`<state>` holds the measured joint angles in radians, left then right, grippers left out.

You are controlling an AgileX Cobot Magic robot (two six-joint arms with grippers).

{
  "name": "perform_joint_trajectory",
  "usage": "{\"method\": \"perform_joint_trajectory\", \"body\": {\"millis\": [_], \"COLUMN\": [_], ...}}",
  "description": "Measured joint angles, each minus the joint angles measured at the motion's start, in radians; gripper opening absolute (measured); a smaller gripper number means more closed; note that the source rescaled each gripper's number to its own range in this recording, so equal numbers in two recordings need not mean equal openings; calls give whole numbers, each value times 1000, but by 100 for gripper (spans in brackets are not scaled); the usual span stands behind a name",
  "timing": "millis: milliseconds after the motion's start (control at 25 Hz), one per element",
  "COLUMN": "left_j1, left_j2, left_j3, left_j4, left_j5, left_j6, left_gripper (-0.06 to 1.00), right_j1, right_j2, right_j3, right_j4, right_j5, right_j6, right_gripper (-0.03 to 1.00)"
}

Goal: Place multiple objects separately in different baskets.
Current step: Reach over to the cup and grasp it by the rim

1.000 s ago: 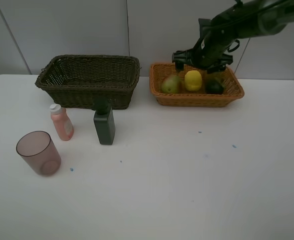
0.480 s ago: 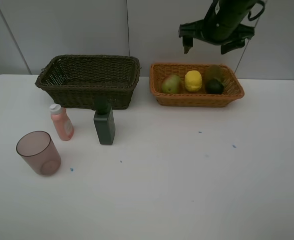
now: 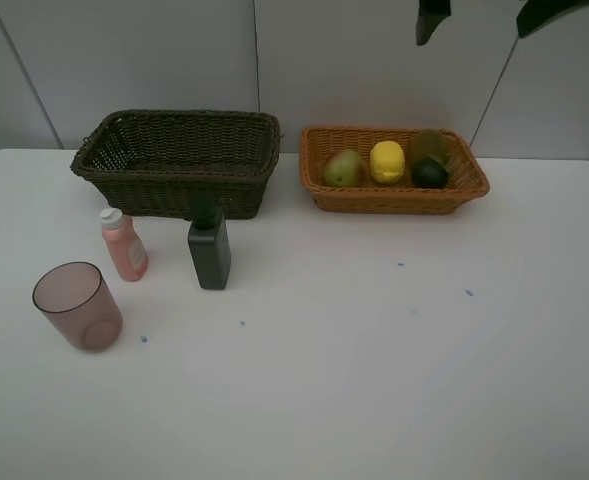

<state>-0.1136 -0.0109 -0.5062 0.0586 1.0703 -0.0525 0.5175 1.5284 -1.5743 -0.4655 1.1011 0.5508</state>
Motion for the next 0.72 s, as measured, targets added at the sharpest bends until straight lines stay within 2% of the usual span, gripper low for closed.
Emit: {"method": "perform_joint_trajectory", "body": {"millis": [280,520,720], "left_j1": [0,0,0], "left_j2": [0,0,0], "left_j3": [0,0,0], "left_j4": [0,0,0], "left_j5": [0,0,0], "left_j6": [0,0,0], "left_gripper": [100,100,100], "right_j1": [79,130,138], "right_j2": [-245,-507,-725], "right_j3": [124,349,520], "right_j4": [-53,-57,-38], "right_j5": [33,31,20], "right_j6": [-26,-26,-62], "right_gripper": [99,99,99]}}
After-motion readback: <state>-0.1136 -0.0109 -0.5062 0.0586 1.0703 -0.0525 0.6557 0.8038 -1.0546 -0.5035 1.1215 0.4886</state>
